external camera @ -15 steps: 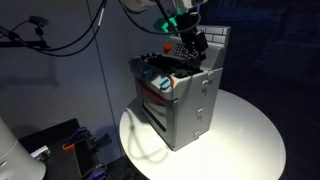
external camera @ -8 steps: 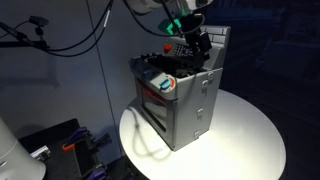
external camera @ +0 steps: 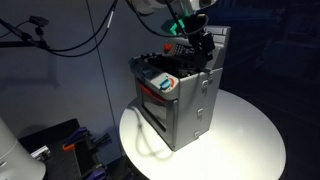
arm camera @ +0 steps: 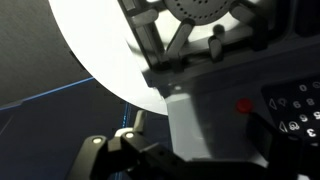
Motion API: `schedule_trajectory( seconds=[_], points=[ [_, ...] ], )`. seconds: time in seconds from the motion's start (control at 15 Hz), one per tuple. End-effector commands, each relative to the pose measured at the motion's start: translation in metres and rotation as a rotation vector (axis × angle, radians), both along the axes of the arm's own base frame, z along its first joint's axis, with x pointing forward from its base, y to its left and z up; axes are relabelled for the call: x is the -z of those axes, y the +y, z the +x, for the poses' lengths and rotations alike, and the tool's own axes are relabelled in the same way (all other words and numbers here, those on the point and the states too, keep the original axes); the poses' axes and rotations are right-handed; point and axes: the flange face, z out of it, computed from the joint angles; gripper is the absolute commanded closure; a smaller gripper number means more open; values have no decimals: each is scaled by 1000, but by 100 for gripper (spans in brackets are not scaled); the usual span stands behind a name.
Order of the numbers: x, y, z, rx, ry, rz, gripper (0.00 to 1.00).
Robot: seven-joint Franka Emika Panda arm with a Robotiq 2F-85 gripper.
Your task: Push the top orange button on the right side of the stove
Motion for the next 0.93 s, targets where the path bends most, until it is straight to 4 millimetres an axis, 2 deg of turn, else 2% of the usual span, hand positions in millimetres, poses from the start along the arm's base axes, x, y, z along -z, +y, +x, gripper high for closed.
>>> schedule_trajectory(
  seconds=[0.0,0.87],
  points=[
    [-4,-1,10,20,-3,-9,0],
    [1,3,19,12,-4,-14,0]
  ],
)
